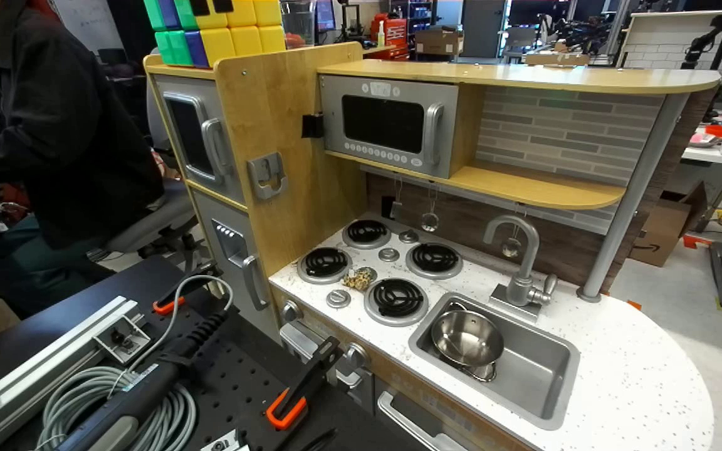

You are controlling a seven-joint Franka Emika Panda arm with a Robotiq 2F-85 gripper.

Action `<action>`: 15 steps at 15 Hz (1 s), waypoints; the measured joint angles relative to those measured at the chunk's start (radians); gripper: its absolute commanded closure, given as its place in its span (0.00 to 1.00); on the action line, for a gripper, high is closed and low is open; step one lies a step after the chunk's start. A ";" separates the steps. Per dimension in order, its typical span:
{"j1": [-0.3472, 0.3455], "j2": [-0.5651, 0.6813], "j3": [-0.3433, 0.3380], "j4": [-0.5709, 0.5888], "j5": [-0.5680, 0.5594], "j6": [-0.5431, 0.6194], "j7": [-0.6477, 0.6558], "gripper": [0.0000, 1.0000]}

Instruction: Pick up the toy from the stove and put it inside the silver pot in the sink

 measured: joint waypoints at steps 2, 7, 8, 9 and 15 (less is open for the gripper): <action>-0.018 0.065 -0.013 -0.030 -0.034 0.069 0.088 0.00; -0.042 0.286 -0.102 -0.058 -0.099 0.308 0.237 0.00; -0.041 0.327 -0.118 -0.057 -0.108 0.352 0.253 0.00; -0.039 0.365 -0.133 -0.054 -0.114 0.382 0.261 0.00; -0.024 0.383 -0.150 -0.052 -0.114 0.391 0.260 0.00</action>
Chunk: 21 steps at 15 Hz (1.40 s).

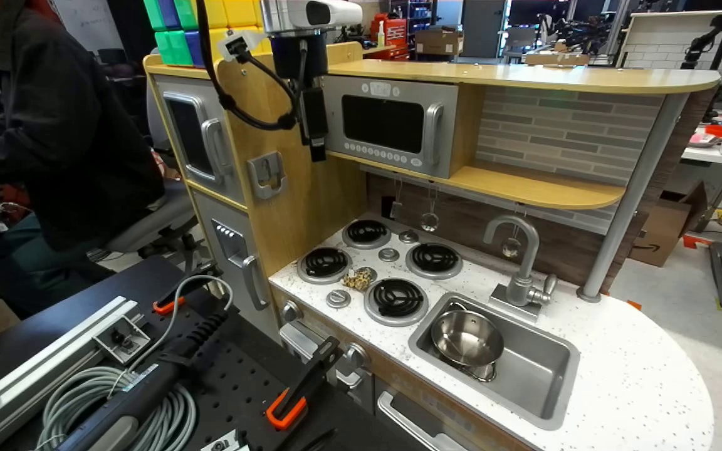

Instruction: Pick up the toy from the stove and put it inside the silver pot in the sink

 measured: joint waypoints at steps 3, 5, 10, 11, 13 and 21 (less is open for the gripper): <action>0.018 0.020 -0.018 -0.017 -0.008 0.103 0.028 0.00; 0.039 0.077 -0.047 -0.024 -0.046 0.208 0.089 0.00; 0.113 0.359 -0.191 0.055 -0.080 0.390 0.240 0.00; 0.123 0.425 -0.214 0.093 -0.068 0.402 0.257 0.00; 0.130 0.552 -0.233 0.184 -0.023 0.406 0.272 0.00; 0.135 0.763 -0.224 0.390 0.092 0.373 0.272 0.00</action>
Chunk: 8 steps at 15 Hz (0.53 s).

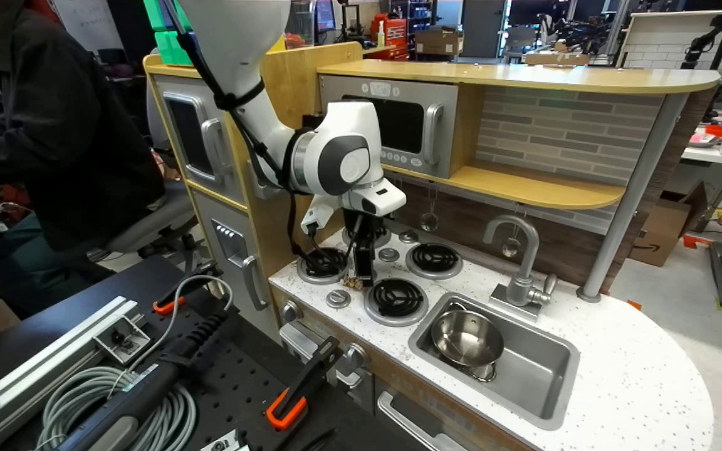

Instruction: Pick up the toy from the stove and put it inside the silver pot in the sink

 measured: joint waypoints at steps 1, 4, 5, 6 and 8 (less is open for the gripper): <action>0.002 0.001 -0.002 -0.003 0.000 0.002 0.000 0.00; 0.006 0.009 -0.003 -0.014 0.000 0.002 0.000 0.00; 0.007 0.012 -0.001 -0.019 0.003 0.002 -0.001 0.00; 0.006 0.014 0.004 -0.024 0.012 0.002 -0.002 0.00; 0.004 0.017 0.018 -0.031 0.046 0.002 -0.005 0.00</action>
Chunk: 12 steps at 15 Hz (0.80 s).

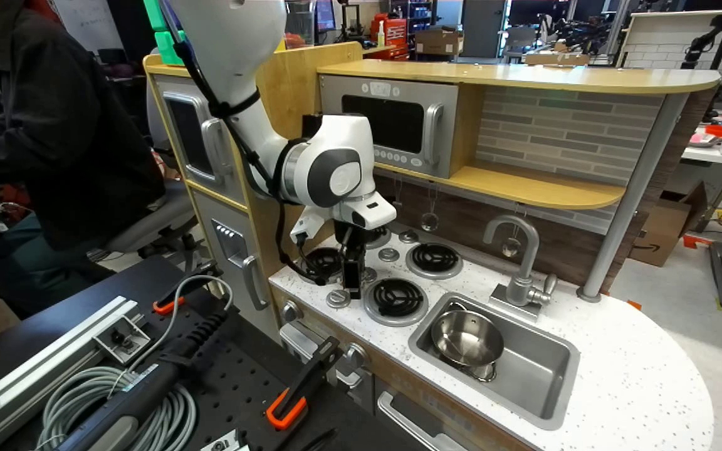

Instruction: Pick up the toy from the stove and put it inside the silver pot in the sink

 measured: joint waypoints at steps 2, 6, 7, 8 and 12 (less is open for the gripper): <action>-0.007 0.005 0.021 0.001 0.051 0.006 0.000 0.00; -0.010 0.026 0.046 0.008 0.127 0.042 0.000 0.42; -0.010 0.032 0.049 0.011 0.139 0.043 0.000 0.50; -0.012 0.032 0.047 0.008 0.148 0.042 0.000 0.54; -0.027 0.034 0.048 -0.001 0.173 0.037 0.000 0.75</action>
